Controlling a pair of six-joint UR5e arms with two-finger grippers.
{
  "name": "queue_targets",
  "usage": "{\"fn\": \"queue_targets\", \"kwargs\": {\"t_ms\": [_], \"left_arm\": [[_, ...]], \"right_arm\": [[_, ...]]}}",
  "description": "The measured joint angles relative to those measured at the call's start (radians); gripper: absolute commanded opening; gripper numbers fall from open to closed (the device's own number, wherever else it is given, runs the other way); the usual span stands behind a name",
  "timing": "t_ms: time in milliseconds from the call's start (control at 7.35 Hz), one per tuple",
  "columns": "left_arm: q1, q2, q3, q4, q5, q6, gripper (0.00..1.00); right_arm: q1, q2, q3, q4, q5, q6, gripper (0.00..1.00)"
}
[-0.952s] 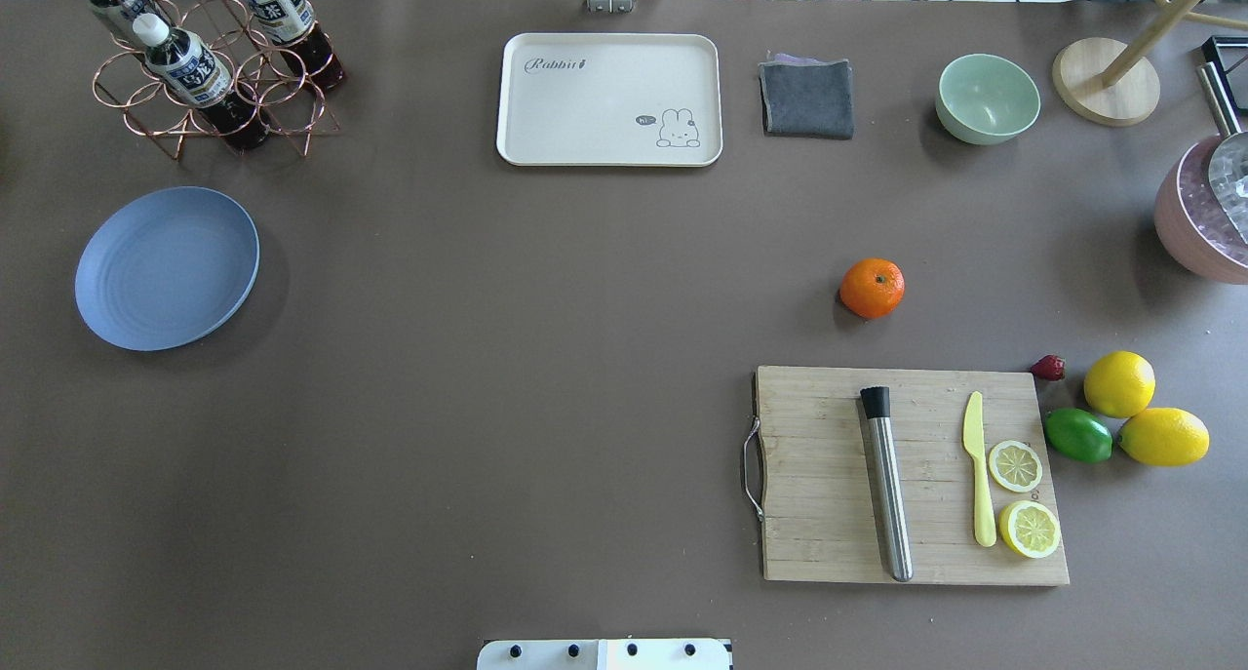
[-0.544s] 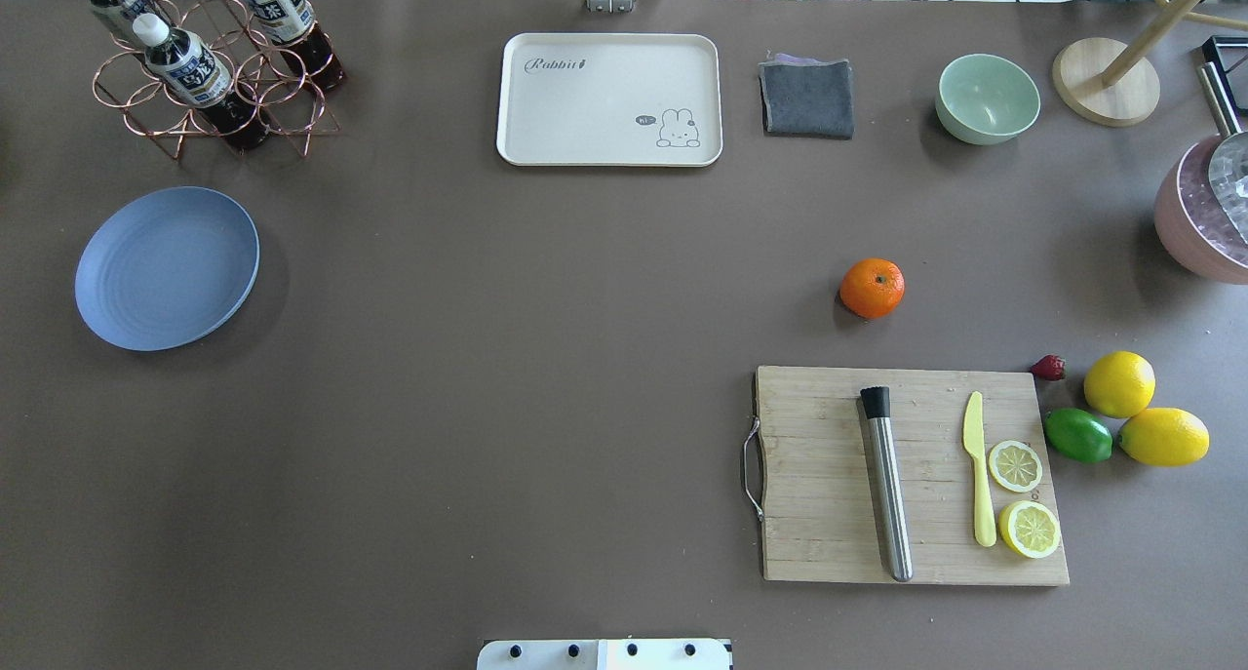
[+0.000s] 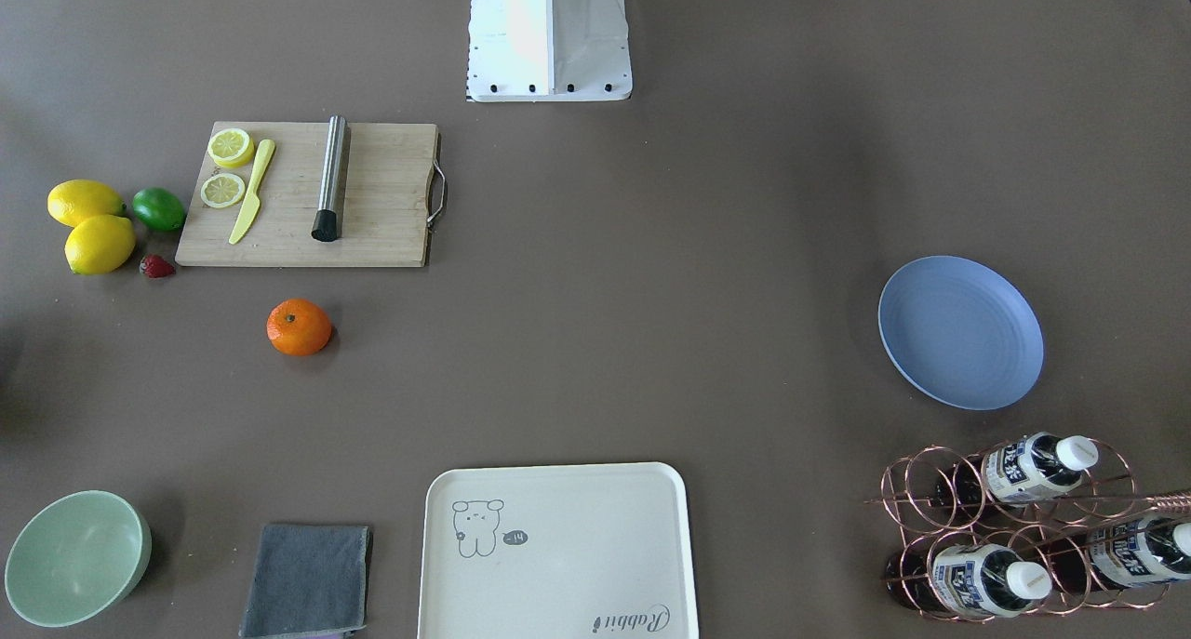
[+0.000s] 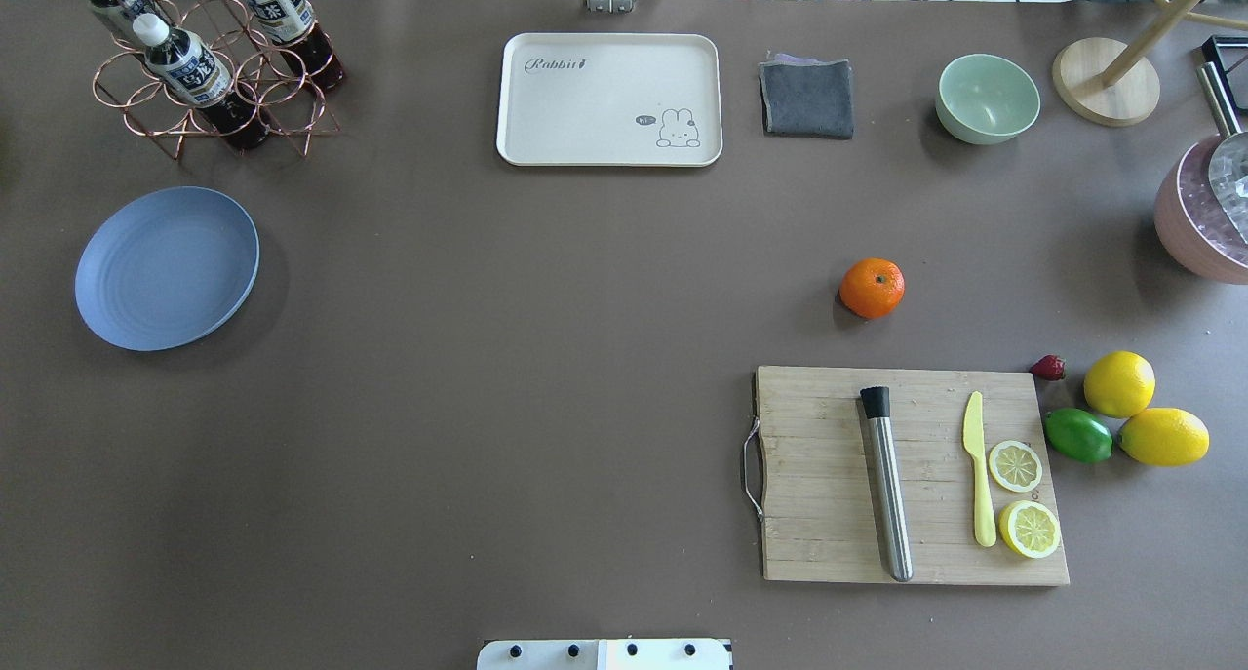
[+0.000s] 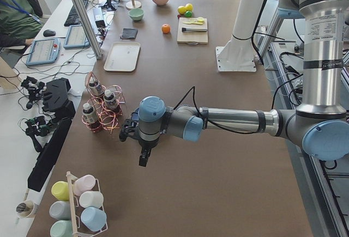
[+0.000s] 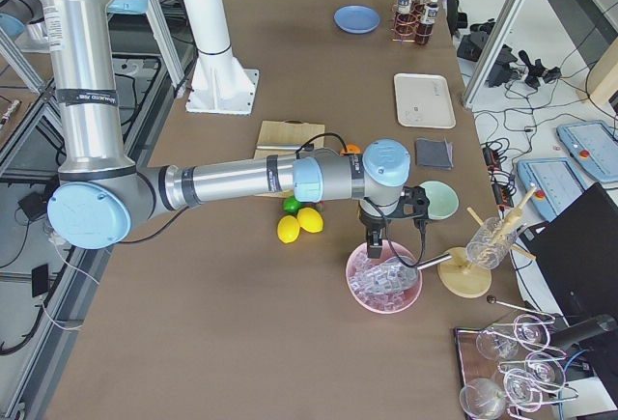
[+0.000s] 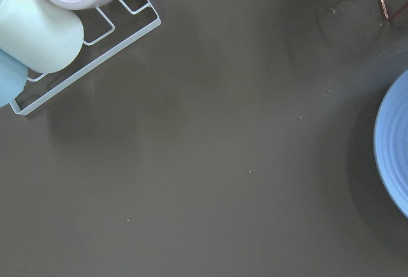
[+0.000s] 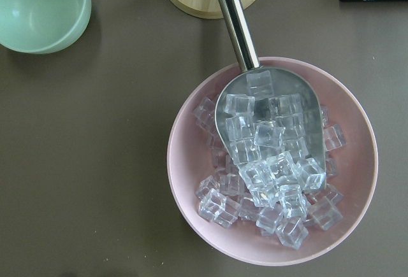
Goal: Pick orange to plate
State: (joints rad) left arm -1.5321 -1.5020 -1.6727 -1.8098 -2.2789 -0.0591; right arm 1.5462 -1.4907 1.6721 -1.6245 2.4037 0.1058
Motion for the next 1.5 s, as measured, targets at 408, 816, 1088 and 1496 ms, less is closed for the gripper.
{"fn": "queue_targets", "kwargs": {"t_ms": [408, 816, 1088, 1496], "left_arm": [[0.001, -0.004, 0.000, -0.004, 0.000, 0.001, 0.98], [0.011, -0.005, -0.006, -0.010, 0.000, 0.004, 0.98], [0.029, 0.005, -0.009, -0.076, -0.002, 0.003, 0.98], [0.109, -0.087, 0.130, -0.238, -0.004, -0.003, 0.98]], "right_arm": [[0.000, 0.001, 0.002, 0.000, 0.000, 0.000, 1.00], [0.000, -0.001, 0.009, 0.000, 0.000, 0.000, 1.00], [-0.004, 0.008, 0.009, 0.000, 0.000, 0.004, 1.00], [-0.038, 0.049, 0.010, 0.000, 0.000, 0.069, 1.00]]}}
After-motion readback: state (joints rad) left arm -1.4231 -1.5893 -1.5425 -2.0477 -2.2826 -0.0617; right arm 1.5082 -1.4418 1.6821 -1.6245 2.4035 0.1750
